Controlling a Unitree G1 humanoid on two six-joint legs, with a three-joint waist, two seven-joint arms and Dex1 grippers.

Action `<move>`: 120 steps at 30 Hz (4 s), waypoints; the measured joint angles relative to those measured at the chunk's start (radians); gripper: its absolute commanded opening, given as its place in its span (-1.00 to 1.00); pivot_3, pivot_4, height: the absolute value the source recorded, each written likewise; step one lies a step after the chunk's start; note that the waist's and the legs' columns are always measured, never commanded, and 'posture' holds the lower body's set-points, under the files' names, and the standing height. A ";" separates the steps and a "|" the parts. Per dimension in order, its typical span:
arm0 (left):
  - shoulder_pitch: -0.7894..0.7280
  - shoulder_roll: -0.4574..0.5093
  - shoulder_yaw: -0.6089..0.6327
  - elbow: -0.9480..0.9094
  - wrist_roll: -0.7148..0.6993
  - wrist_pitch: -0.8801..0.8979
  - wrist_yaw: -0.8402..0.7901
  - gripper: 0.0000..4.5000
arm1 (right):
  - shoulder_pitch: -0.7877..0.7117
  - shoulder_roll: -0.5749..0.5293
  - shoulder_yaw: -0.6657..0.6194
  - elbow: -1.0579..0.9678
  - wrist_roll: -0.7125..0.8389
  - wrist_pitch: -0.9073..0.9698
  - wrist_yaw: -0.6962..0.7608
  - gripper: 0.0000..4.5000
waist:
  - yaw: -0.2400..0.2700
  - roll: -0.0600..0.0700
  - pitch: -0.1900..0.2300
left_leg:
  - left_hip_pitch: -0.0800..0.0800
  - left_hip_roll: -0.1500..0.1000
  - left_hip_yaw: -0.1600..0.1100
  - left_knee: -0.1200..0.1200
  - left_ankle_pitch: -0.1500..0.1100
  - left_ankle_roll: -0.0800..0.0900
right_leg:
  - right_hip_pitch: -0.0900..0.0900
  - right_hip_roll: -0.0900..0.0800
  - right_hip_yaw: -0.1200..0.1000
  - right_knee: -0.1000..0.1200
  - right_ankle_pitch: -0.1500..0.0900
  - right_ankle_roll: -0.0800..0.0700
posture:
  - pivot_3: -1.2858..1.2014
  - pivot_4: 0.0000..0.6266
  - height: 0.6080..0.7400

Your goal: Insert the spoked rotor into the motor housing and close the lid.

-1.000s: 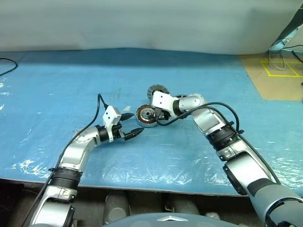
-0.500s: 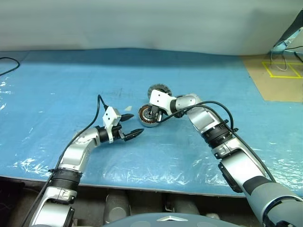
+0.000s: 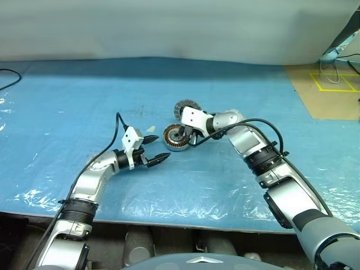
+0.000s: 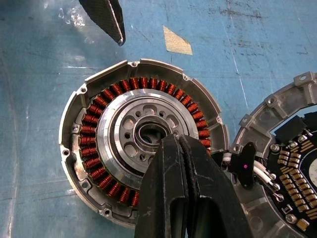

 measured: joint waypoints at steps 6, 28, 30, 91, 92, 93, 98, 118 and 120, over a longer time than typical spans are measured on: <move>0.000 -0.003 0.000 0.000 0.000 -0.001 0.000 1.00 | 0.001 0.010 -0.012 -0.022 0.022 -0.014 -0.005 -0.99 | 0.001 0.000 0.000 | 0.000 0.000 0.000 0.000 0.000 0.000 | 0.000 0.000 0.000 0.000 0.000 0.000 | 0.03 -0.52 1.00; -0.002 -0.008 -0.002 -0.006 0.000 0.007 0.003 1.00 | 0.121 0.040 -0.097 0.048 0.167 -0.018 -0.012 -0.99 | 0.000 0.000 0.000 | 0.012 0.000 0.000 0.000 -0.002 0.004 | 0.011 -0.001 0.000 -0.001 0.000 -0.001 | 0.03 -0.52 1.00; -0.002 -0.008 -0.002 -0.013 0.000 0.014 0.005 1.00 | 0.122 0.038 -0.110 0.043 0.186 0.010 0.000 -0.99 | 0.001 0.000 0.000 | 0.012 0.000 0.000 0.000 -0.002 0.004 | 0.011 -0.001 0.001 -0.002 0.000 -0.001 | 0.03 -0.52 1.00; -0.006 -0.018 -0.003 0.019 0.020 -0.003 -0.005 1.00 | -0.025 -0.029 -0.031 -0.044 0.013 0.007 -0.092 0.13 | -0.001 0.000 0.001 | -0.003 0.002 0.000 0.000 0.000 0.000 | -0.002 0.002 -0.001 -0.003 0.001 -0.002 | 0.03 -0.52 1.00; -0.006 -0.020 -0.004 0.019 0.021 -0.007 -0.006 1.00 | -0.031 -0.019 -0.031 -0.031 0.011 -0.005 -0.095 0.13 | -0.003 0.000 0.001 | -0.003 0.002 0.000 0.000 0.000 0.000 | -0.002 0.002 -0.001 -0.002 0.001 -0.002 | 0.03 -0.52 1.00; -0.006 -0.022 -0.005 0.019 0.021 -0.009 -0.007 1.00 | -0.034 -0.011 -0.027 -0.018 0.008 -0.017 -0.096 0.13 | -0.005 0.000 0.001 | -0.003 0.002 0.000 0.000 0.000 0.000 | -0.002 0.002 -0.001 -0.002 0.001 -0.002 | 0.03 -0.52 1.00; -0.005 -0.022 -0.005 0.020 0.022 -0.011 -0.007 1.00 | -0.033 -0.001 0.003 0.026 -0.023 -0.064 -0.092 0.13 | -0.009 0.000 0.001 | -0.004 0.002 0.000 0.000 0.000 0.000 | -0.002 0.001 -0.001 -0.003 0.001 -0.002 | 0.03 -0.52 1.00; 0.002 -0.032 -0.005 0.024 0.034 -0.022 -0.007 1.00 | -0.016 0.010 0.031 0.009 -0.076 -0.068 -0.084 0.13 | -0.018 0.000 0.001 | -0.003 0.002 0.000 0.001 0.000 0.000 | -0.002 0.001 -0.001 -0.001 0.001 -0.002 | 0.03 -0.52 1.00; 0.002 -0.032 -0.005 0.024 0.034 -0.022 -0.007 1.00 | -0.016 0.012 0.034 0.008 -0.080 -0.068 -0.080 0.13 | -0.018 0.000 0.001 | -0.003 0.002 0.000 0.001 0.000 0.000 | -0.002 0.001 -0.001 -0.001 0.001 -0.002 | 0.03 -0.52 1.00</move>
